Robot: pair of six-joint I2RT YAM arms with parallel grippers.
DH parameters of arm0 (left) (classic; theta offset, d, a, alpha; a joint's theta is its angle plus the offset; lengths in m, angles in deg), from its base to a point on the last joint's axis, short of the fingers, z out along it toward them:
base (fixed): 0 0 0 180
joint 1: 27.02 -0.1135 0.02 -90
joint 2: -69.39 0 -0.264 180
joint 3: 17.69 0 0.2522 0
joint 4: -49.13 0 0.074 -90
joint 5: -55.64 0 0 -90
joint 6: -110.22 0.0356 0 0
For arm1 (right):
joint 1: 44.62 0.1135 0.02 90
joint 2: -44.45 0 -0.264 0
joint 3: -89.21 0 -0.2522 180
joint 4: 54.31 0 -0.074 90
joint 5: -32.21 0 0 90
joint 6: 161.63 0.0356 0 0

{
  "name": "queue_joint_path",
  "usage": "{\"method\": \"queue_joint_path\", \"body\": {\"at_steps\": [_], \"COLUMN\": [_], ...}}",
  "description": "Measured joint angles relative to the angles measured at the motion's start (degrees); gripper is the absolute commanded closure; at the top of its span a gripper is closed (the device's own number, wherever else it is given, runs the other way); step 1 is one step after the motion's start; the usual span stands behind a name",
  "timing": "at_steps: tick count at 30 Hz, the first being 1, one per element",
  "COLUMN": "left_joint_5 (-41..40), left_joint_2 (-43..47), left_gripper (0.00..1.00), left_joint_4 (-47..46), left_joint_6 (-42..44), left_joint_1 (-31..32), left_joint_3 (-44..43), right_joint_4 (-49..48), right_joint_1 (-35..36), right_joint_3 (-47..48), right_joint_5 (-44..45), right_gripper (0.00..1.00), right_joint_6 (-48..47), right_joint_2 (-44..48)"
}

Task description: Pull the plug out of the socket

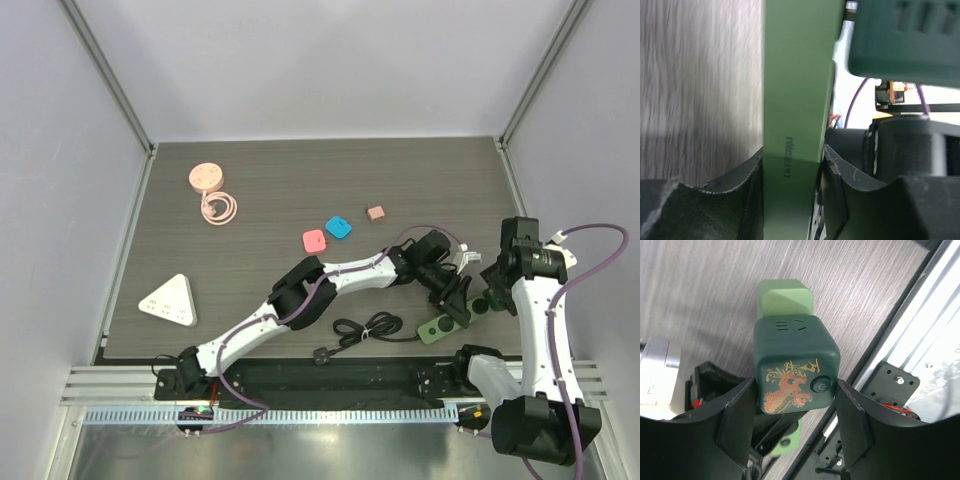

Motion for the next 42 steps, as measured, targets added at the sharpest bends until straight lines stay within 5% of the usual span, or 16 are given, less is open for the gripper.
{"method": "queue_joint_path", "body": {"at_steps": [4,13,19,32,35,38,41,42], "left_joint_5": [-1.1,-0.7,-1.9,-2.2,-2.3,-2.6,-1.4,-1.0], "left_joint_2": [2.1,0.0,-0.1,-1.4,-2.6,-4.4,-6.0,-6.6], "left_gripper": [0.47,0.34,0.36,0.34,0.42,0.64,1.00,1.00], "left_joint_4": [-1.8,-13.2,-20.9,-20.1,-18.8,-16.8,-14.8,-14.6], "left_joint_6": [-0.1,-9.7,-14.6,-13.7,-13.6,-13.9,-15.8,-16.2], "left_joint_1": [0.0,-2.0,-3.6,-1.4,-0.7,-0.1,-0.3,-0.5], "left_joint_3": [5.5,5.5,7.4,4.5,2.3,-0.3,-3.3,-4.4], "right_joint_4": [-2.6,-4.0,-3.7,-4.1,-4.1,-4.1,-4.1,-4.4], "right_joint_1": [0.0,0.0,0.0,0.0,0.0,0.0,-0.2,-0.1], "right_joint_3": [-3.4,-3.4,-3.5,-4.7,-4.7,-4.7,-4.8,-4.8], "right_joint_5": [-0.8,-1.0,-1.1,-2.6,-2.8,-3.0,-3.0,-3.0], "right_gripper": [0.99,0.99,0.99,0.99,0.99,0.99,0.99,0.99], "right_joint_6": [0.1,0.2,0.2,0.3,0.3,0.4,1.0,1.2], "right_joint_2": [-0.2,-0.3,-1.1,-1.6,-1.6,-1.5,-1.4,-1.1]}}
